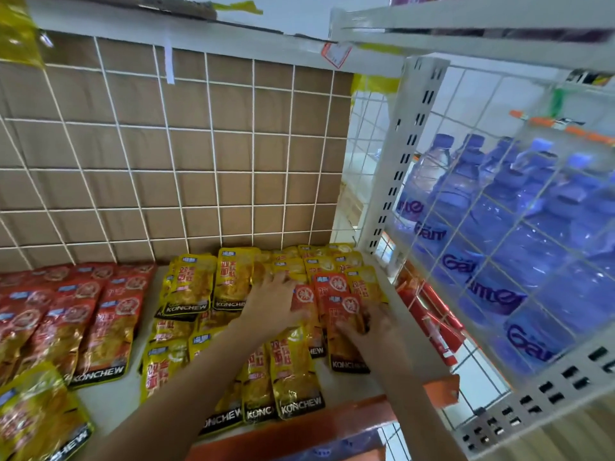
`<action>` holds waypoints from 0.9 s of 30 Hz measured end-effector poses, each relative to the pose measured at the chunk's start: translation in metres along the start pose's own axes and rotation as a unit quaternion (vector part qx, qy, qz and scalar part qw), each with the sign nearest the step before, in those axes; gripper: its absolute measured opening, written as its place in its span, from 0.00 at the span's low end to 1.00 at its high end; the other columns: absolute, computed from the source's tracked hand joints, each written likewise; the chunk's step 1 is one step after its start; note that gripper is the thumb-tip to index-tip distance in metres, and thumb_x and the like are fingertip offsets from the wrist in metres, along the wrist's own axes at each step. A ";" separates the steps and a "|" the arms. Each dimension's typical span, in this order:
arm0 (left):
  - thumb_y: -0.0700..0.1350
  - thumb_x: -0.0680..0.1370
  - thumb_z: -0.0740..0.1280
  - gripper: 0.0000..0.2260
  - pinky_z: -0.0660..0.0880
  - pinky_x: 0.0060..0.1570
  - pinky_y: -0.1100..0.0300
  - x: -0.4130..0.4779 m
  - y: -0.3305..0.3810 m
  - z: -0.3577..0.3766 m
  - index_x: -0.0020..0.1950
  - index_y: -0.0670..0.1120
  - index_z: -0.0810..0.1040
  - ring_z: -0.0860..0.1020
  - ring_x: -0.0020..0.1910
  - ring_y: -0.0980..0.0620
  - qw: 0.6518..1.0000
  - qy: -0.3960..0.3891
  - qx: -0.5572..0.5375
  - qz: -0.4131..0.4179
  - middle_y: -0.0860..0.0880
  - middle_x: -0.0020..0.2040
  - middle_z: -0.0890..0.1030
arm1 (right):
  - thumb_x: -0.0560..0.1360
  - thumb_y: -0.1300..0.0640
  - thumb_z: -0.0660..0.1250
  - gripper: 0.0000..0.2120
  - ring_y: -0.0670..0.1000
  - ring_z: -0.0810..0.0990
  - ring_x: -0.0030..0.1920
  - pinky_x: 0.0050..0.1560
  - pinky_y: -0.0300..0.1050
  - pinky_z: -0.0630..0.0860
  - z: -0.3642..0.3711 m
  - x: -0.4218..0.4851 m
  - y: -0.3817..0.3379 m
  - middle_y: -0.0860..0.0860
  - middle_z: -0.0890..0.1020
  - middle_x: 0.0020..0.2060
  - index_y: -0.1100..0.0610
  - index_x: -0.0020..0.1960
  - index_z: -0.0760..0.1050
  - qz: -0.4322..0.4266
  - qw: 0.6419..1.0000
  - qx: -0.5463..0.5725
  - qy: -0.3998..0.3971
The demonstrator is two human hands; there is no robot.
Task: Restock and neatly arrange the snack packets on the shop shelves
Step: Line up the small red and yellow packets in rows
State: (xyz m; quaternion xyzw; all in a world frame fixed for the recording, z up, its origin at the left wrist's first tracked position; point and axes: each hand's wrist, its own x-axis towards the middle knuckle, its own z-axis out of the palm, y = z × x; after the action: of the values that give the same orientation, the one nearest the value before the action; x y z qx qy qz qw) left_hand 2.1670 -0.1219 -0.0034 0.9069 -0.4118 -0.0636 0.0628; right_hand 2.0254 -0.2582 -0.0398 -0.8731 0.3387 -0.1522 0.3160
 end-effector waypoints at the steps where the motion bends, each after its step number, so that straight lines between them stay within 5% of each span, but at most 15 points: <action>1: 0.62 0.74 0.63 0.32 0.61 0.68 0.48 0.002 0.000 0.001 0.73 0.48 0.61 0.59 0.71 0.44 1.000 -0.004 0.003 -0.005 0.46 0.72 0.61 | 0.67 0.41 0.71 0.34 0.55 0.71 0.63 0.63 0.53 0.71 0.001 0.001 -0.001 0.53 0.71 0.65 0.56 0.68 0.68 0.001 1.000 0.002 -0.003; 4: 0.62 0.72 0.67 0.34 0.61 0.68 0.50 0.007 -0.001 0.001 0.72 0.48 0.63 0.59 0.71 0.45 1.000 -0.006 -0.024 -0.013 0.46 0.71 0.62 | 0.66 0.44 0.73 0.37 0.55 0.72 0.63 0.63 0.53 0.71 0.003 0.001 -0.002 0.55 0.73 0.64 0.57 0.69 0.66 0.017 0.999 0.031 -0.014; 9: 0.53 0.67 0.75 0.30 0.66 0.61 0.55 0.011 -0.004 0.005 0.65 0.47 0.69 0.68 0.64 0.47 0.987 0.016 -0.157 -0.006 0.47 0.65 0.66 | 0.65 0.53 0.76 0.32 0.52 0.78 0.49 0.48 0.44 0.76 -0.005 -0.003 -0.007 0.49 0.77 0.46 0.57 0.65 0.70 0.017 0.994 0.108 0.004; 14: 0.46 0.65 0.77 0.23 0.69 0.52 0.56 0.012 -0.008 0.012 0.55 0.49 0.71 0.72 0.56 0.49 0.957 0.040 -0.289 0.006 0.50 0.55 0.74 | 0.65 0.56 0.76 0.25 0.46 0.79 0.41 0.37 0.34 0.70 -0.007 -0.002 -0.003 0.46 0.80 0.42 0.56 0.60 0.74 0.029 0.988 0.153 0.016; 19: 0.37 0.66 0.76 0.18 0.76 0.52 0.54 0.012 -0.010 0.007 0.51 0.50 0.75 0.78 0.52 0.48 0.898 0.090 -0.431 -0.008 0.50 0.52 0.78 | 0.68 0.58 0.74 0.15 0.46 0.81 0.41 0.39 0.40 0.77 -0.006 -0.001 0.002 0.45 0.81 0.40 0.56 0.52 0.76 0.037 0.975 0.213 0.044; 23: 0.33 0.70 0.72 0.15 0.77 0.42 0.64 0.011 -0.005 -0.006 0.51 0.48 0.76 0.78 0.46 0.54 0.837 0.134 -0.530 -0.035 0.53 0.47 0.78 | 0.70 0.58 0.73 0.11 0.50 0.81 0.39 0.37 0.45 0.77 -0.007 -0.001 0.004 0.48 0.82 0.39 0.55 0.50 0.75 0.037 0.966 0.250 0.058; 27: 0.33 0.69 0.73 0.12 0.77 0.44 0.55 0.015 -0.003 -0.015 0.47 0.48 0.78 0.79 0.44 0.49 0.776 0.180 -0.600 -0.074 0.47 0.45 0.81 | 0.72 0.58 0.70 0.06 0.52 0.76 0.33 0.33 0.46 0.72 -0.010 -0.004 0.004 0.54 0.80 0.35 0.51 0.44 0.73 0.003 0.954 0.279 0.107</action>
State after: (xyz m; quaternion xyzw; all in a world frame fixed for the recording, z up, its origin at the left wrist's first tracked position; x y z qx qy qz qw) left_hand 2.1820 -0.1305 0.0102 0.7077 -0.2034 -0.1381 0.6624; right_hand 2.0157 -0.2626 -0.0354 -0.7278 0.3176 -0.3318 0.5093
